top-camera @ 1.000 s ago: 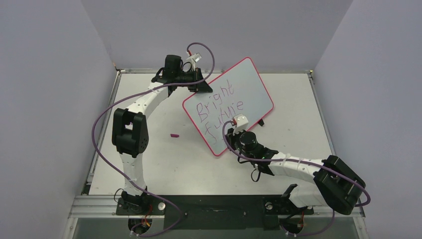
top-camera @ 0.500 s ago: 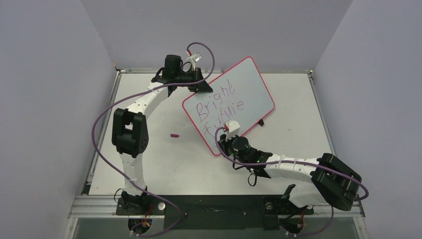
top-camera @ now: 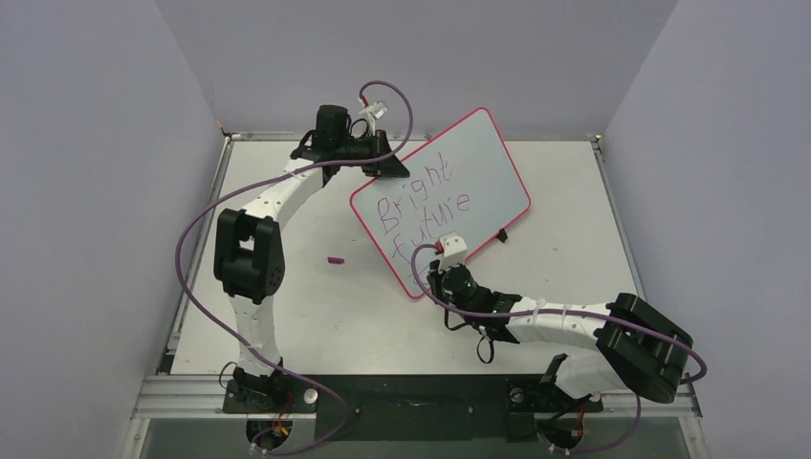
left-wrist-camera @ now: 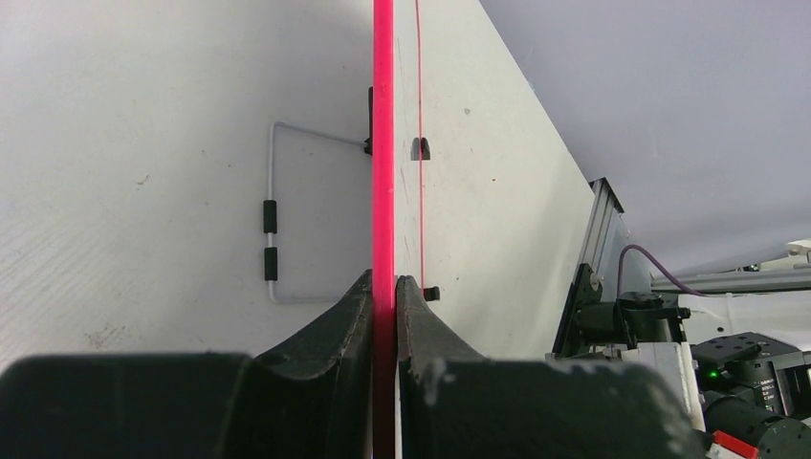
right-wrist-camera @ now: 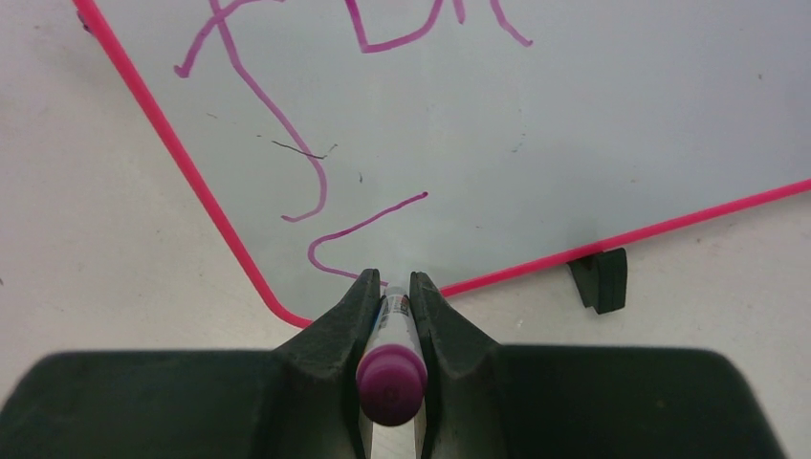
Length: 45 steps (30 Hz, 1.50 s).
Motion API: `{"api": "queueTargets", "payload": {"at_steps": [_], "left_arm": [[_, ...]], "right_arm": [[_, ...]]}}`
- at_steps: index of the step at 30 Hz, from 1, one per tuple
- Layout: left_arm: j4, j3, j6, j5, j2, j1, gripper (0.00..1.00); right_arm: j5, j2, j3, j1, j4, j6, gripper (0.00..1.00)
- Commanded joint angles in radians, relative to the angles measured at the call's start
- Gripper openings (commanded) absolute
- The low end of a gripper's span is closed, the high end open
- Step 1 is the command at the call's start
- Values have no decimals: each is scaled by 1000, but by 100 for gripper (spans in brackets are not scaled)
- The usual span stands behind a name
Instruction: Write a sentence on the whiteboard
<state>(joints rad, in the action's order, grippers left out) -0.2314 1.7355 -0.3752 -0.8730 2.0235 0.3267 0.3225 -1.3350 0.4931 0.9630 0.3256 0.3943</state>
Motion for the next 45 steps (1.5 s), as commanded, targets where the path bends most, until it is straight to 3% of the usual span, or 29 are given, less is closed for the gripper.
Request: {"api": "queueTargets", "payload": {"at_steps": [1, 18, 30, 45], "left_arm": [[76, 1, 29, -26, -78, 14, 0], [81, -1, 25, -26, -78, 14, 0], [82, -1, 25, -26, -78, 14, 0], [84, -4, 25, -27, -79, 12, 0]], "right_arm": [[94, 18, 25, -18, -43, 25, 0], [43, 198, 51, -69, -58, -17, 0], [2, 93, 70, -164, -6, -2, 0], [-47, 9, 99, -177, 38, -4, 0]]}}
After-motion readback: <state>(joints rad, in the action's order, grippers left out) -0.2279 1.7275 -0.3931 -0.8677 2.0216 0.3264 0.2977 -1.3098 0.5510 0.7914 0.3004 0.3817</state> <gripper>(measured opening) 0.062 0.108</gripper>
